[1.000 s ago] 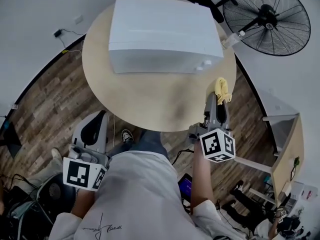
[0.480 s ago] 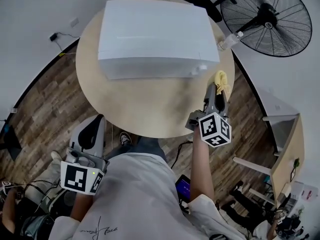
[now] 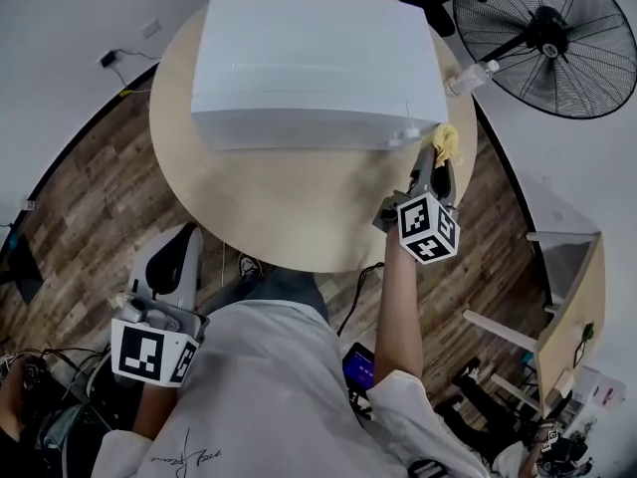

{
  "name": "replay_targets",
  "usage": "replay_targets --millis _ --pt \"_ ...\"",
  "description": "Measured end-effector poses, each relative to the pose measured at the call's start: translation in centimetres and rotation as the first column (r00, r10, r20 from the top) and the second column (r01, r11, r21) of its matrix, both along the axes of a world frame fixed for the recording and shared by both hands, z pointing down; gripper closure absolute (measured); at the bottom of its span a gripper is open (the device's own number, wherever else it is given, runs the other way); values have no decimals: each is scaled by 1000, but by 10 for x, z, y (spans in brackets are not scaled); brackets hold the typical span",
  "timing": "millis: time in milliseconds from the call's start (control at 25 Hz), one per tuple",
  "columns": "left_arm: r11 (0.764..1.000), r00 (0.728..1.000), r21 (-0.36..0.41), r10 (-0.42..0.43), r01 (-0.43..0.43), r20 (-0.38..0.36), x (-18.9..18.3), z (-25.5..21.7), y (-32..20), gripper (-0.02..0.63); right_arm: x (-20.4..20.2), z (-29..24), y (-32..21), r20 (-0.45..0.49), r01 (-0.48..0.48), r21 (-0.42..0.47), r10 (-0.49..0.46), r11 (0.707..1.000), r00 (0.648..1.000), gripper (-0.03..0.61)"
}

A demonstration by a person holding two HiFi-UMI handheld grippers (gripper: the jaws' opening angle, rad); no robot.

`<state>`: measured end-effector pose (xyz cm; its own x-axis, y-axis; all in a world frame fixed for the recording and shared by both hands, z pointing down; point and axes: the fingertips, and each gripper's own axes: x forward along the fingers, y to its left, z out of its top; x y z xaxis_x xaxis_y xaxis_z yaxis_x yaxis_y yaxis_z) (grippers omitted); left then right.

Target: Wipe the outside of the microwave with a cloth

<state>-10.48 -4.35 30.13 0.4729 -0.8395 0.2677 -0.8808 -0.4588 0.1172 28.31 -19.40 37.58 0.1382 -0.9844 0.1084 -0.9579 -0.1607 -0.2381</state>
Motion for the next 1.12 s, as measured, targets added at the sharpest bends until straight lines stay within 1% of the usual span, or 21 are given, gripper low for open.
replay_targets --millis 360,720,880,1120 --pt "1000 1000 -21 -16 16 -7 -8 8 2 620 -20 1 -4 -22 38 -1 -38 999 999 460" --pt "999 999 -19 -32 31 -27 -21 8 10 620 -46 -4 -3 -53 75 -1 -75 997 996 460" --pt "998 998 -21 -52 51 -32 -34 10 14 620 -62 -1 -4 -49 88 -5 -89 996 995 460" --pt "997 996 -13 -82 81 -34 -48 6 26 620 -97 3 -2 -26 138 -3 -138 990 990 460"
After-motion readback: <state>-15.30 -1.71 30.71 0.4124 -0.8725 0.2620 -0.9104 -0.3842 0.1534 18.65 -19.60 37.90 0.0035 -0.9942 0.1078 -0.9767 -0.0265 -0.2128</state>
